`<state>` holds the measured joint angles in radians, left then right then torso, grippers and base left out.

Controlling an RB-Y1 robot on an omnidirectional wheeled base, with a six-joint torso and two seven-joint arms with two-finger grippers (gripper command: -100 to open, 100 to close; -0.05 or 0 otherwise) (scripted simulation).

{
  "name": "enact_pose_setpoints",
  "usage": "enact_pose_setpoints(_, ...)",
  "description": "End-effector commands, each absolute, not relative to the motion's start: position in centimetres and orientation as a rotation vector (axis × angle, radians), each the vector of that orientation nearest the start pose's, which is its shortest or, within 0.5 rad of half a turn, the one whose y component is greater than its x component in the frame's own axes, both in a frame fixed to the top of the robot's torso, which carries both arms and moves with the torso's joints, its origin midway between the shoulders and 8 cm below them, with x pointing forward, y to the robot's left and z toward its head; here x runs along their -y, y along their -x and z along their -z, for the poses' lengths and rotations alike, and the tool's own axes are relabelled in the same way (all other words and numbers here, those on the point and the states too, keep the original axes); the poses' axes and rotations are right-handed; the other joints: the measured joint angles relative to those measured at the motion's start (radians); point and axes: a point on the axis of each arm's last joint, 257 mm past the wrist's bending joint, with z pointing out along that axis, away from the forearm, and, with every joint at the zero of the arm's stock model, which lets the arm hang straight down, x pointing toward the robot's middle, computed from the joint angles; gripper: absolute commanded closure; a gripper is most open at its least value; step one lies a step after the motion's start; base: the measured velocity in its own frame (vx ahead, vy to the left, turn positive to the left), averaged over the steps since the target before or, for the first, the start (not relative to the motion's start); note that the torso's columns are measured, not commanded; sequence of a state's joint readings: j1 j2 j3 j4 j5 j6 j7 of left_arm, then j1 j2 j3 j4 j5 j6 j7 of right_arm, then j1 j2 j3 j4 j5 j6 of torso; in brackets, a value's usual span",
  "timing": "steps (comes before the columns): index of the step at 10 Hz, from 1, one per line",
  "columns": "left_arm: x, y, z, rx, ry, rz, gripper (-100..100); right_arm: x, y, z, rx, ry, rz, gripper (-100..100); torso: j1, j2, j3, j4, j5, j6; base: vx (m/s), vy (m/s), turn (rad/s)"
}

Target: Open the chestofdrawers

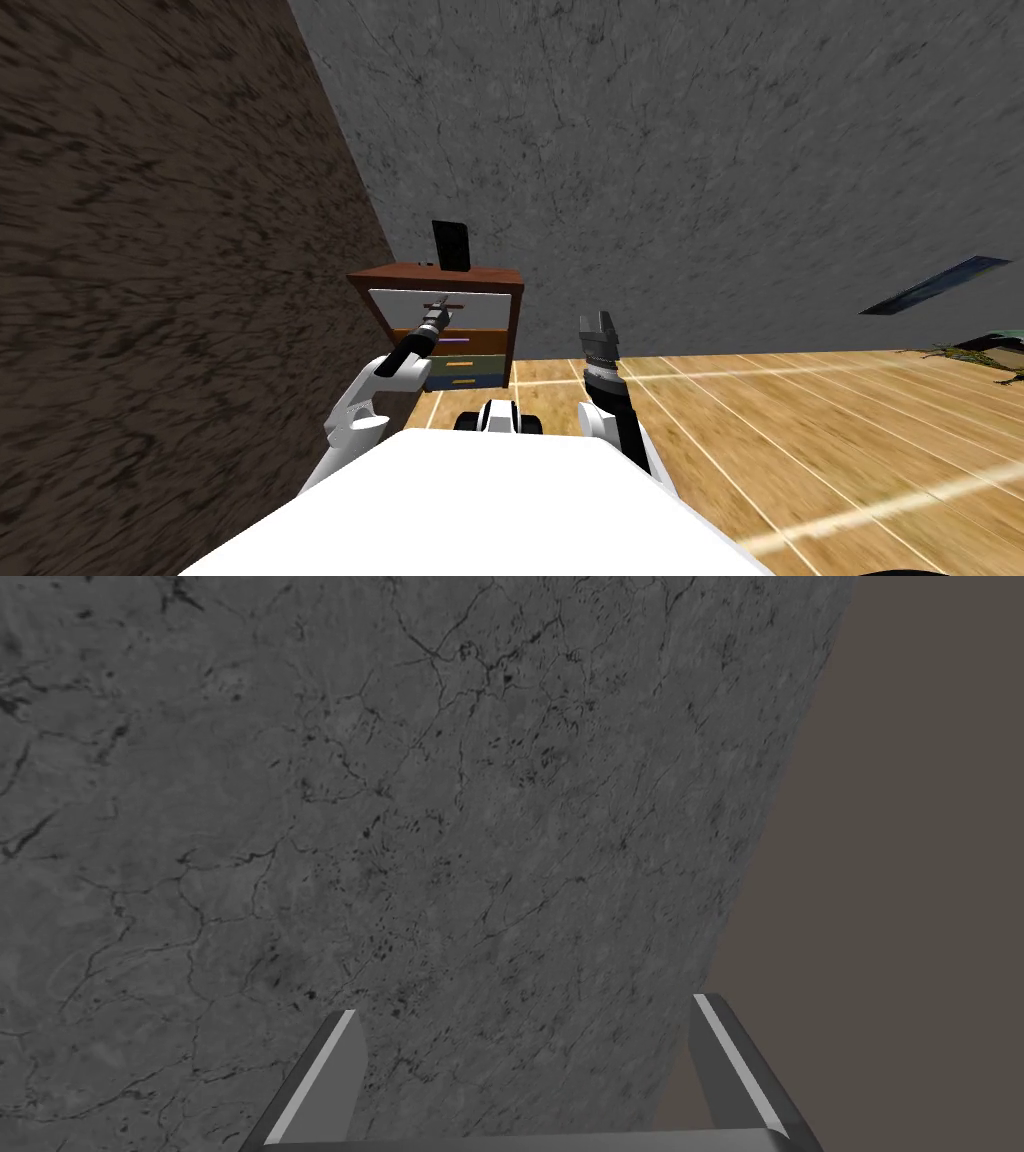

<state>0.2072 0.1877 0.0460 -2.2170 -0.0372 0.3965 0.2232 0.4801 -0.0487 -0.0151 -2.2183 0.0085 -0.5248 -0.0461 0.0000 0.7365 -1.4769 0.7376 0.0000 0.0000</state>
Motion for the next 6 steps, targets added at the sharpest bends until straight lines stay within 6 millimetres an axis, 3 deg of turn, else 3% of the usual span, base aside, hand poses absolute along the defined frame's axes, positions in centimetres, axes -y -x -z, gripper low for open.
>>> enact_pose_setpoints(1, -31.4, -49.0, 9.0, -1.074, 1.218, 1.134, -100, 27.9, -35.3, -0.8, -0.657, -0.65, -1.328, 0, 0.001, 0.0, 0.0, 0.0, 0.0, 0.0, -0.079, 0.024, -0.176)
enact_pose_setpoints(3, -32.7, -50.2, 8.9, -1.047, 1.24, 1.111, -100, 27.9, -35.3, -0.8, -0.657, -0.65, -1.328, 0, 0.001, 0.001, 0.001, 0.0, 0.0, 0.0, -0.079, 0.027, -0.192)
enact_pose_setpoints(4, -32.2, -49.8, 9.1, -1.055, 1.231, 1.119, -100, 27.9, -35.3, -0.8, -0.657, -0.65, -1.328, 0, 0.0, 0.001, 0.001, 0.0, 0.0, 0.0, -0.033, 0.011, -0.031)
enact_pose_setpoints(5, -31.4, -49.0, 9.0, -1.074, 1.218, 1.134, 100, 27.9, -35.3, -0.8, -0.657, -0.65, -1.328, 0, -0.001, 0.0, 0.0, 0.0, 0.0, -0.001, 0.051, -0.012, 0.29)
enact_pose_setpoints(6, -30.8, -48.4, 9.1, -1.087, 1.207, 1.146, 100, 27.9, -35.3, -0.8, -0.657, -0.65, -1.328, 0, -0.001, -0.003, -0.002, -0.001, 0.0, -0.001, 0.085, -0.039, 0.284)
